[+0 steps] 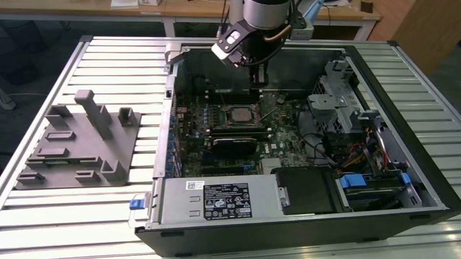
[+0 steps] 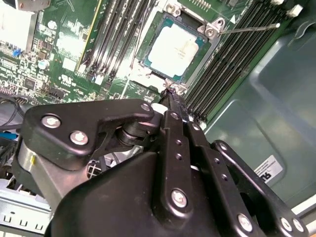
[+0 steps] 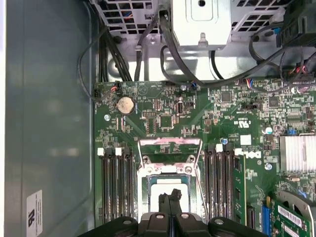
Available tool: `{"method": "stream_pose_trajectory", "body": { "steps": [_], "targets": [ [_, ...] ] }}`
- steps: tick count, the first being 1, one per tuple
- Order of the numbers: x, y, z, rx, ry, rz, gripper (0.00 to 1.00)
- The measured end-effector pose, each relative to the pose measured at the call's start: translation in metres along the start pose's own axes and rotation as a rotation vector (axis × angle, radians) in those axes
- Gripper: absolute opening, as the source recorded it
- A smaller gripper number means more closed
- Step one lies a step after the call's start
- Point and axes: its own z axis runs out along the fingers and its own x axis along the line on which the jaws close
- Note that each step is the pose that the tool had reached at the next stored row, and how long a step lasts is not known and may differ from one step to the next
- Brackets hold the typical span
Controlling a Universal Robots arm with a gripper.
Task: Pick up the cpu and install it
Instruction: 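Close the cpu cover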
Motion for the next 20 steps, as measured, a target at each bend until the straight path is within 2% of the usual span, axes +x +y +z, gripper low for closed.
{"method": "stream_pose_trajectory", "body": {
  "steps": [20],
  "targets": [
    [0.0007,0.0201,0.0005,0.0000,0.0000,0.000,0.11]
  ]
}}
